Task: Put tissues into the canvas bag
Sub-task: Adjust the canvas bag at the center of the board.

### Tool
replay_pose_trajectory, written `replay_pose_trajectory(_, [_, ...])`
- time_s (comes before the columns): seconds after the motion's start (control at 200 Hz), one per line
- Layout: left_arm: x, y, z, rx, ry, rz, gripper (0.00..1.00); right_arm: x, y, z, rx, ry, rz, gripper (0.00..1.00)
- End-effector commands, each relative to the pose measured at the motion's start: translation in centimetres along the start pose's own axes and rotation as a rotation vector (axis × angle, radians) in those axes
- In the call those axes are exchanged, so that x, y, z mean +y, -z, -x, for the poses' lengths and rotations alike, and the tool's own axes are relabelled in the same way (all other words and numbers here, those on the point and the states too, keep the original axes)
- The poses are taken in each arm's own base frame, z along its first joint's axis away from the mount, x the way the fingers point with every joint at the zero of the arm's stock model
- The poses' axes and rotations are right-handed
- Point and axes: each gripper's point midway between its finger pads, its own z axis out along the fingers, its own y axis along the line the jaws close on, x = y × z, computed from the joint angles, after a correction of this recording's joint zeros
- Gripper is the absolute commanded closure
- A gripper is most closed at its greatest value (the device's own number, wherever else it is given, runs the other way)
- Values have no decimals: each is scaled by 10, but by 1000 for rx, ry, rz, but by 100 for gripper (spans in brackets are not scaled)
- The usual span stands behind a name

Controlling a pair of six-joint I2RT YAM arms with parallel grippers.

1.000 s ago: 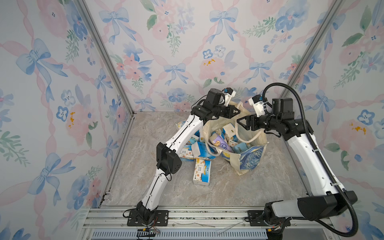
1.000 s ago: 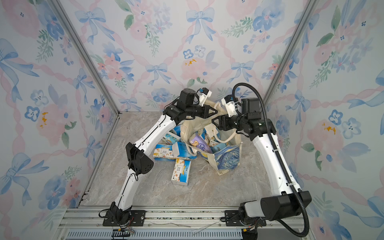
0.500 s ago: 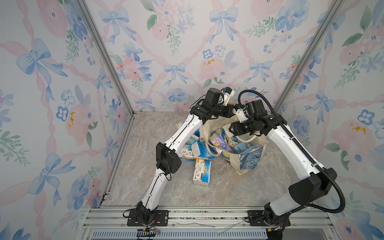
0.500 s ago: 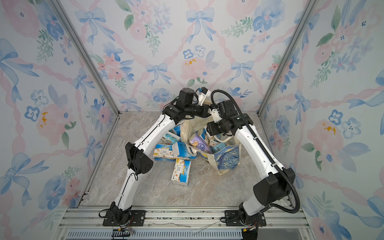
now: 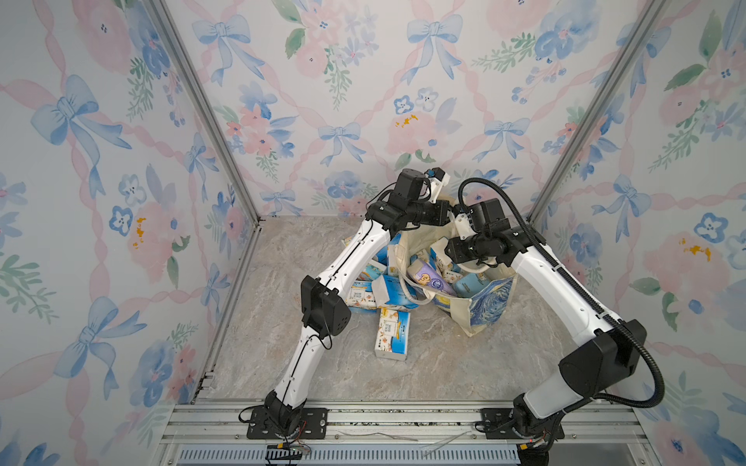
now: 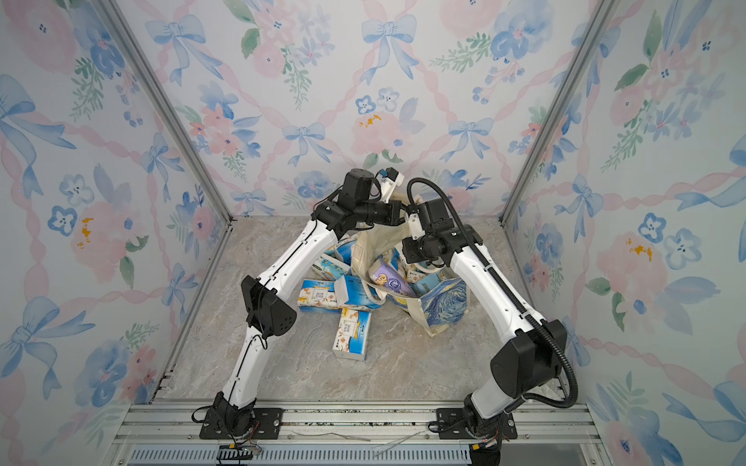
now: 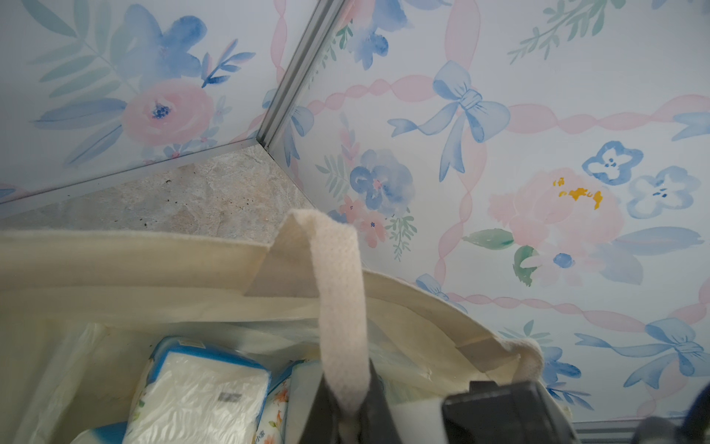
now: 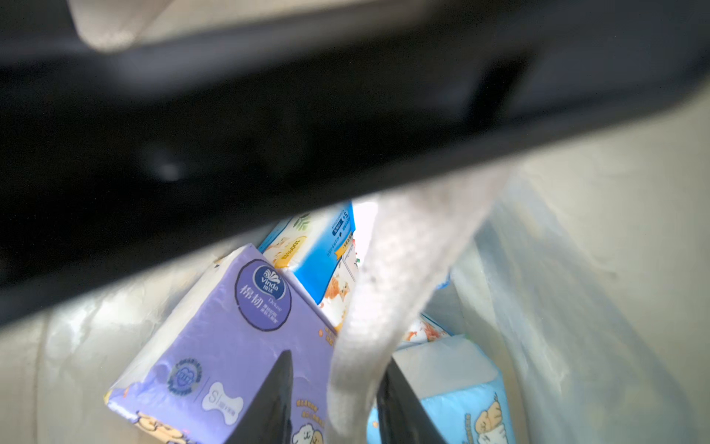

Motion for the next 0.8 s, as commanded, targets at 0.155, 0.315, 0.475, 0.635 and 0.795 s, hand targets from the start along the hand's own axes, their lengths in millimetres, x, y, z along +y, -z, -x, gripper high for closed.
replay_pose_trajectory(0.155, [-49, 38, 52, -145, -87, -106, 96, 13, -14, -10, 37, -25, 58, 90])
replay_pose_trajectory(0.315, [-27, 33, 43, -115, -47, -75, 85, 26, 24, 12, -68, -48, 171, 97])
replay_pose_trajectory(0.475, [-7, 27, 30, -81, -16, -43, 71, 24, 72, 39, -202, -127, 318, 98])
replay_pose_trajectory(0.635, [10, 26, 24, -65, 0, 10, 54, 8, 100, 59, -317, -240, 458, 99])
replay_pose_trajectory(0.795, [22, 31, 26, -72, 4, 66, 50, -7, 120, 79, -415, -325, 574, 98])
